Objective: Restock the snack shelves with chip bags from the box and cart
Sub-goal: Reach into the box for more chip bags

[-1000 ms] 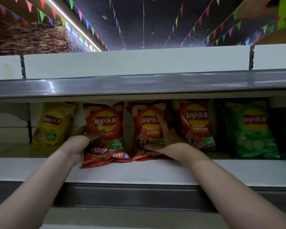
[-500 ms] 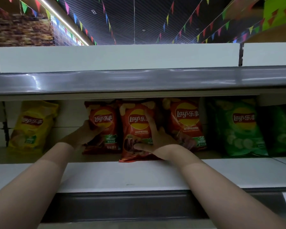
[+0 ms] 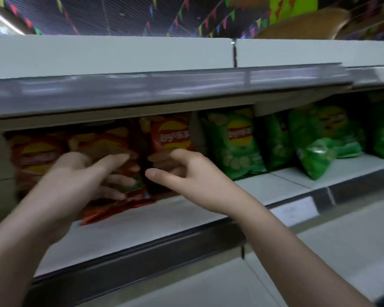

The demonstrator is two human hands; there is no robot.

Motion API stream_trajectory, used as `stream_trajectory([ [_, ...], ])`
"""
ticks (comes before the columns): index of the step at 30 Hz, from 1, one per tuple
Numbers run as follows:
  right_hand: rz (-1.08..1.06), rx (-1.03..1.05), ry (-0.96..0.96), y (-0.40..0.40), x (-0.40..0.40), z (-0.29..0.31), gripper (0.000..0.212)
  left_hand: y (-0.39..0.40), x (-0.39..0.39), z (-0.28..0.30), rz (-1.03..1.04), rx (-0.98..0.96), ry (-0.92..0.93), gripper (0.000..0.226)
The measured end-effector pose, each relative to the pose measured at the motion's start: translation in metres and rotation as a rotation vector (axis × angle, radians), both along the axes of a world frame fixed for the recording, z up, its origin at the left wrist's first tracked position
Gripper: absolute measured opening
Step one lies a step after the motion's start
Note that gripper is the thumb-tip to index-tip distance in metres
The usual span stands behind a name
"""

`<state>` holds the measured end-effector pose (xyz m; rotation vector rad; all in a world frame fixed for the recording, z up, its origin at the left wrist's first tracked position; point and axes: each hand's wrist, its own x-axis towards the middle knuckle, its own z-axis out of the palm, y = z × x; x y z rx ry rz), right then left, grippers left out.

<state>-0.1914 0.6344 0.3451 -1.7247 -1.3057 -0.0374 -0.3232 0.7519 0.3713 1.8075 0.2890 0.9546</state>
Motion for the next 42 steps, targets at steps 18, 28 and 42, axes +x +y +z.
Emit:
stream_trajectory([
  [18,-0.711,0.211,0.124,-0.493,0.177,-0.003,0.026,-0.461,0.332,-0.020,-1.003,-0.165,-0.083,0.017],
  [28,-0.905,0.253,0.275,-0.688,0.288,-0.022,0.025,-0.665,0.471,-0.026,-1.142,-0.025,0.087,0.018],
  [42,-0.933,0.323,0.342,-0.848,0.588,-0.044,0.017,-0.835,0.743,-0.026,-1.045,0.184,0.265,0.013],
])
